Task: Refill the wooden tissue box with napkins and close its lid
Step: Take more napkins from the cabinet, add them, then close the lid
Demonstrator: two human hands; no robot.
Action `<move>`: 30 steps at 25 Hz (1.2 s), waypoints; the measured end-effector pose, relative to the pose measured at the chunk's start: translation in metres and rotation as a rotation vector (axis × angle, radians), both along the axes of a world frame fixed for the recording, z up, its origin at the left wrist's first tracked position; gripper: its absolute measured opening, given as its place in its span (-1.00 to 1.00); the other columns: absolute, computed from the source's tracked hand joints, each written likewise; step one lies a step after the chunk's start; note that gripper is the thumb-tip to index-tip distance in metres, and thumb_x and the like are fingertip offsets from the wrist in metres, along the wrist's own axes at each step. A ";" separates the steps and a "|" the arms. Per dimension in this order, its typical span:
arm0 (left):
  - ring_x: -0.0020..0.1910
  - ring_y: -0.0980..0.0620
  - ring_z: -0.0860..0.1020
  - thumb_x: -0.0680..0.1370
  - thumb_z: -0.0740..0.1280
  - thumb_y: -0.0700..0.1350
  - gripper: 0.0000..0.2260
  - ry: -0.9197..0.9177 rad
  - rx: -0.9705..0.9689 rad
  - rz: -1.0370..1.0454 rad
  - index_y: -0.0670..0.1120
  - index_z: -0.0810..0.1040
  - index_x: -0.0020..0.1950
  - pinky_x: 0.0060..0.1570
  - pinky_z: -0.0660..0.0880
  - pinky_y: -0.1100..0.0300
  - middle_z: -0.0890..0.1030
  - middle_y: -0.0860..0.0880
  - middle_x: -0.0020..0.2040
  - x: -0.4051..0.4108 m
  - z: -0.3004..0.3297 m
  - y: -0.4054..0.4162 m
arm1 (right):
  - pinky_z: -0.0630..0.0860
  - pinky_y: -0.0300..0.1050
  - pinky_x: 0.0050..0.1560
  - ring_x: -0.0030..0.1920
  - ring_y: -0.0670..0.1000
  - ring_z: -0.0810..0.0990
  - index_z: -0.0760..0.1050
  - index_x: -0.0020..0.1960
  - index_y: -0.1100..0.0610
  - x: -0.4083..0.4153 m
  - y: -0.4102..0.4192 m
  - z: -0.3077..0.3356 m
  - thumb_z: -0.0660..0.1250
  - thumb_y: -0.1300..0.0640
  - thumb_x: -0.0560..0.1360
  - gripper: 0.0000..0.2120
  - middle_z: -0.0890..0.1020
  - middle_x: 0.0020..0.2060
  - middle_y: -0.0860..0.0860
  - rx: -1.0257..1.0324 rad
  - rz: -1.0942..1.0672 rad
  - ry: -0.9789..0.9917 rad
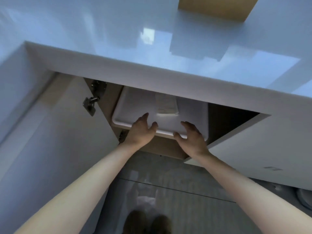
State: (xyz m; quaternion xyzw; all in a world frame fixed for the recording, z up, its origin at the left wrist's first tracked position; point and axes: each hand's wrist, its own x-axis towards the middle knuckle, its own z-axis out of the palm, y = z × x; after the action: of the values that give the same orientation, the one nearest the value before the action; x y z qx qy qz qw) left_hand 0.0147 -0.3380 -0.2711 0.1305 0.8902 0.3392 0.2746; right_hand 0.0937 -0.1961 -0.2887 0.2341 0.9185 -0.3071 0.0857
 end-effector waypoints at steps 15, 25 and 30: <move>0.19 -0.18 0.47 0.56 0.21 -0.04 -0.63 -0.223 0.190 0.292 -0.28 0.42 0.23 0.12 0.40 0.07 0.50 -0.24 0.20 -0.098 -0.088 0.074 | 0.39 0.05 0.28 0.33 0.23 0.38 0.31 0.35 0.29 -0.132 0.053 -0.084 0.21 -0.09 0.52 -0.44 0.40 0.34 0.24 -0.066 -0.293 -0.032; 0.16 -0.20 0.52 0.49 0.28 -0.17 -0.70 -0.051 0.080 0.247 -0.27 0.51 0.18 0.06 0.47 0.08 0.57 -0.24 0.19 -0.107 -0.114 0.087 | 0.44 -0.08 -0.08 0.20 0.21 0.49 0.40 0.26 0.31 -0.151 0.052 -0.087 0.43 0.19 0.36 -0.49 0.52 0.21 0.23 -0.418 -0.448 -0.068; 0.18 -0.17 0.53 0.50 0.32 -0.10 -0.64 -0.146 0.230 0.320 -0.26 0.49 0.23 0.15 0.46 0.06 0.56 -0.22 0.21 -0.090 -0.098 0.072 | 0.40 -0.14 -0.19 0.02 0.10 0.48 0.33 0.28 0.27 -0.124 0.035 -0.067 0.38 0.26 0.40 -0.51 0.51 0.19 0.19 -0.593 -0.483 0.055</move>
State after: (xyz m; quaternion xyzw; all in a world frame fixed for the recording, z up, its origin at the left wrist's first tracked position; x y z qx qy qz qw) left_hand -0.0750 -0.2660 -0.3695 -0.0068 0.8326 0.4865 0.2645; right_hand -0.0308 -0.1607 -0.3561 0.4005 0.7102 -0.5768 0.0504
